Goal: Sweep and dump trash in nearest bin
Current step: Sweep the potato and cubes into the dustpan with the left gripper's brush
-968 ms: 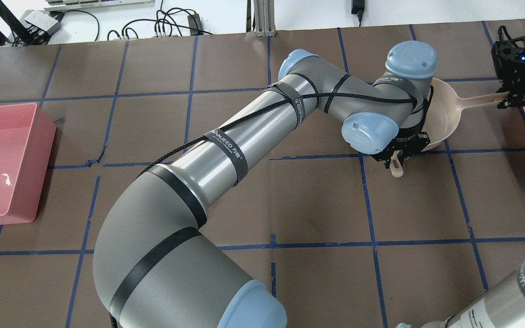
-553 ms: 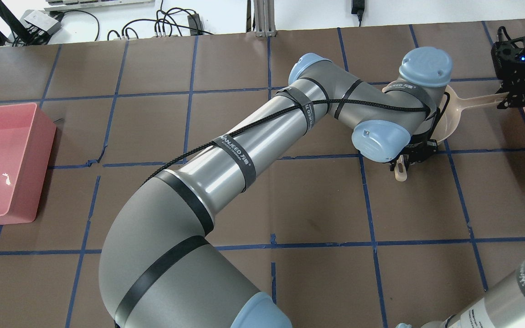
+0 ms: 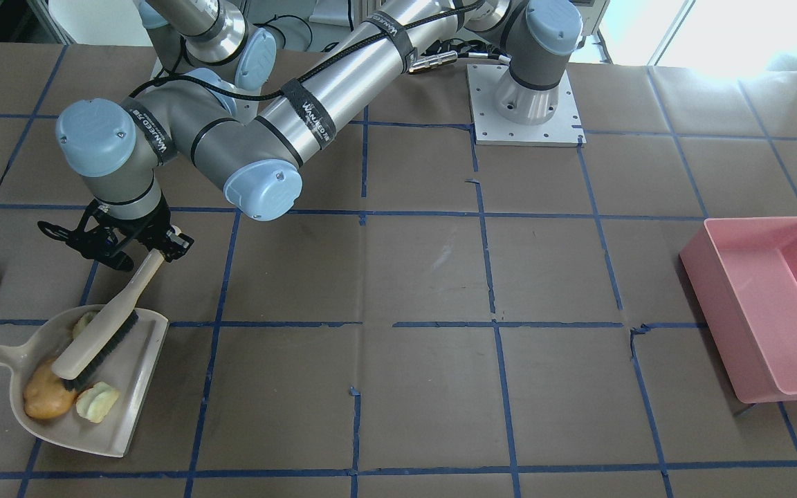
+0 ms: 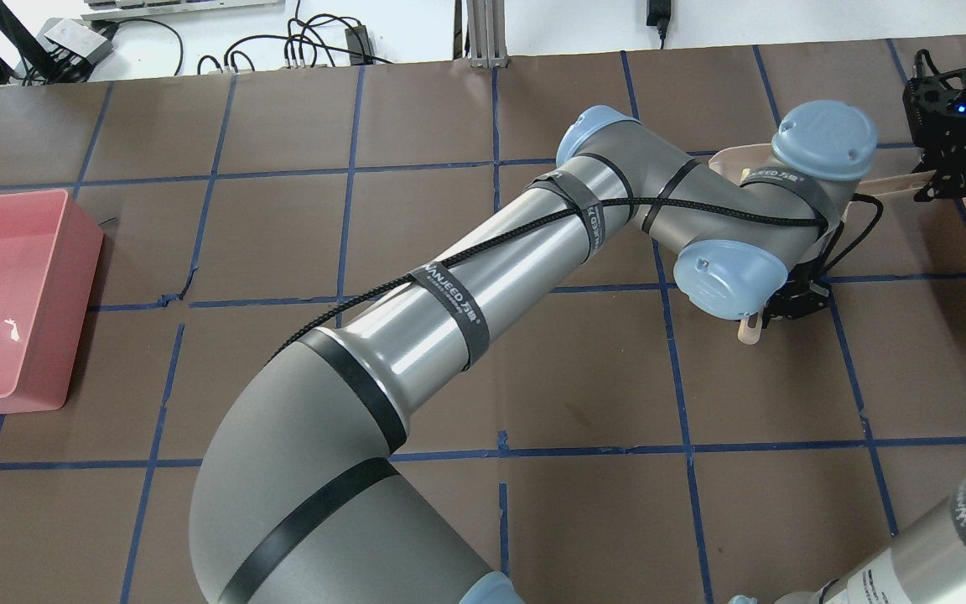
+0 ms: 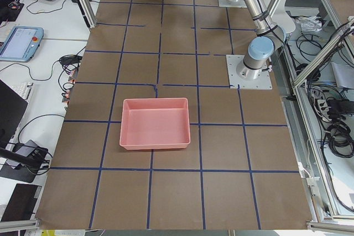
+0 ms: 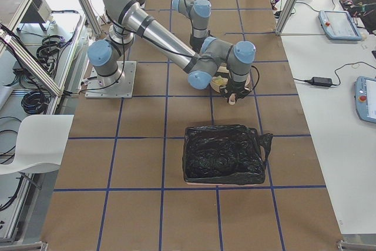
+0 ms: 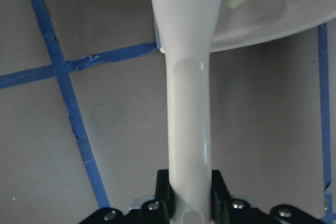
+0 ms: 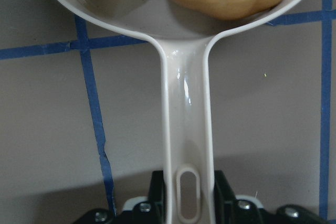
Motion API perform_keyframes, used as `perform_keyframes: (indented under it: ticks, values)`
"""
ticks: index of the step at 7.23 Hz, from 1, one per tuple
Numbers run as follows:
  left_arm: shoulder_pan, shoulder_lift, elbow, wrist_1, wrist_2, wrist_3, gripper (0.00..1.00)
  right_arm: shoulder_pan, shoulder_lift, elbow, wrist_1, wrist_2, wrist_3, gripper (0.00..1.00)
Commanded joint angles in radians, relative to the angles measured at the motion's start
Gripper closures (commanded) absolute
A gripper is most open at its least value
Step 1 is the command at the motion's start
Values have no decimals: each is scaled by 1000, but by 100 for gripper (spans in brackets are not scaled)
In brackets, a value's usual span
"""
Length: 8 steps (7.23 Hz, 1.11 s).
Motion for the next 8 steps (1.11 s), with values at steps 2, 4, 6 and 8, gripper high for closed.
perform_keyframes:
  ticks: [2, 4, 6, 8]
  values:
    - [-3, 16, -7, -1, 18, 43, 100, -3, 2, 1, -4, 3, 6, 100]
    - [-3, 58, -19, -1, 33, 22, 100, -3, 2, 1, -4, 3, 11, 100]
    - [0, 108, -39, -1, 38, 14, 100, -12, 2, 0, -7, 57, 25, 100]
    - [52, 227, -112, -132, 72, 14, 100, -18, 1, -5, -6, 89, 48, 100]
